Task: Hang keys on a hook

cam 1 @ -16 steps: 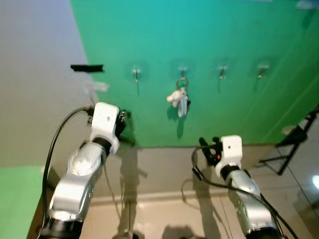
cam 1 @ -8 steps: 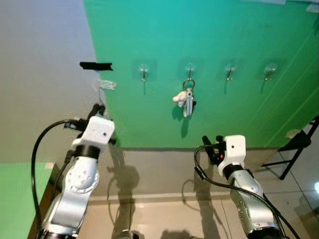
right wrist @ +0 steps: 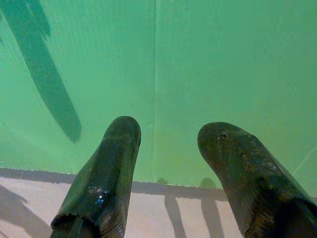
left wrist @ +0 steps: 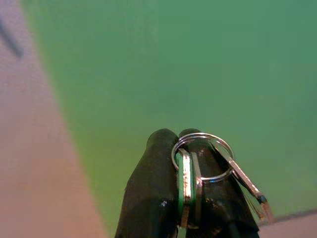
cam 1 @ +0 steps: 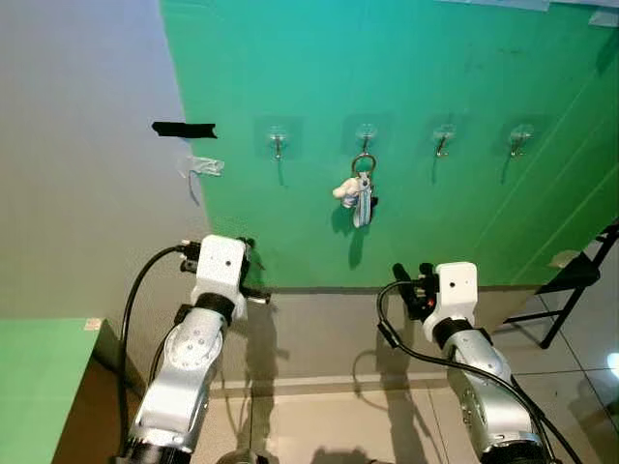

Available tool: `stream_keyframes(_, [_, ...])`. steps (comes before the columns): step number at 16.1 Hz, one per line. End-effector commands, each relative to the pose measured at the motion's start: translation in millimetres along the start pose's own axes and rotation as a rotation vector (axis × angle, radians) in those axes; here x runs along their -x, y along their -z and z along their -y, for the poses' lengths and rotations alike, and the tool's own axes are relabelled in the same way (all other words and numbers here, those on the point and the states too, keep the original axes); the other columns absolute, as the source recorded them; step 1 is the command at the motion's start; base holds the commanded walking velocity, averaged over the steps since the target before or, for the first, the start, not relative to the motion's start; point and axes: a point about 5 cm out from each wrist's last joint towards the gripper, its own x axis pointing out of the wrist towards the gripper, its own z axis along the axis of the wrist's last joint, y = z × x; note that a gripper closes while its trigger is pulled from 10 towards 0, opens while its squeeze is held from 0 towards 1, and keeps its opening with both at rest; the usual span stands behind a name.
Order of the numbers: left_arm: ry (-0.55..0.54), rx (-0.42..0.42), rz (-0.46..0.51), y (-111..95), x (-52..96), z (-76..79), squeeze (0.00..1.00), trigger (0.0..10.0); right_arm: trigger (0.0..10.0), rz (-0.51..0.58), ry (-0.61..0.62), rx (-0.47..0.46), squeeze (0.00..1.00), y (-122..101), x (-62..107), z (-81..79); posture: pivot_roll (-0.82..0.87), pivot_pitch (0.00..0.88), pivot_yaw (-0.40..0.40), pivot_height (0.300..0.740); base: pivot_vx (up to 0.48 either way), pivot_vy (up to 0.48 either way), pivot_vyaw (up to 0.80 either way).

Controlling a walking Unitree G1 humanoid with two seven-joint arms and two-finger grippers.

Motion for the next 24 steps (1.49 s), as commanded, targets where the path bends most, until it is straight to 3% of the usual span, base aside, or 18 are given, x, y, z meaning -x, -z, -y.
stream_keyframes(1, [-0.005,0.013,0.000,-3.2,-3.6,-3.3,0.00,10.0,10.0,0.015,0.024,-0.014,0.00,-5.0,-0.4,3.8,-0.02,0.000,-0.024,0.740,-0.405,0.000,0.00])
stream_keyframes(6, [-0.009,0.028,-0.027,-2.9,-7.3,-9.4,0.00,10.0,10.0,0.013,0.022,-0.024,0.00,-5.6,-0.6,4.1,-0.03,0.000,-0.025,0.740,-0.480,0.000,0.00])
stream_keyframes(15, [0.010,0.000,-0.026,-6.4,-16.2,-6.1,0.00,10.0,10.0,-0.003,0.051,-0.009,0.00,-3.4,1.6,6.5,-0.04,0.000,-0.012,0.740,0.000,0.000,0.25])
stream_keyframes(19, [0.059,-0.097,-0.095,2.2,-26.5,-2.5,0.00,10.0,10.0,-0.015,0.071,0.004,0.00,-1.1,4.5,10.1,-0.06,0.000,0.000,0.740,0.000,0.000,0.00])
stream_keyframes(20, [0.098,-0.024,-0.091,2.4,-28.9,-2.2,0.58,10.0,10.0,-0.015,0.080,0.004,0.00,-0.7,5.2,10.4,-0.07,0.000,0.007,0.740,0.000,0.000,0.00])
stream_keyframes(21, [0.106,-0.005,-0.088,2.1,-28.9,-2.2,0.58,10.0,10.0,-0.015,0.081,0.004,0.00,-0.6,5.4,10.4,-0.07,0.000,0.008,0.740,0.000,0.000,0.00])
stream_keyframes(22, [0.099,-0.021,-0.096,2.3,-31.2,-3.7,1.00,10.0,10.0,-0.015,0.084,0.004,0.00,-0.1,6.6,10.5,-0.08,0.000,0.013,0.740,0.000,0.000,0.00])
stream_keyframes(24, [0.115,-0.033,-0.087,-0.3,-35.3,-1.9,1.00,10.0,10.0,-0.013,0.092,0.002,0.00,0.1,9.2,11.0,-0.09,0.000,0.017,0.740,0.000,0.000,0.00])
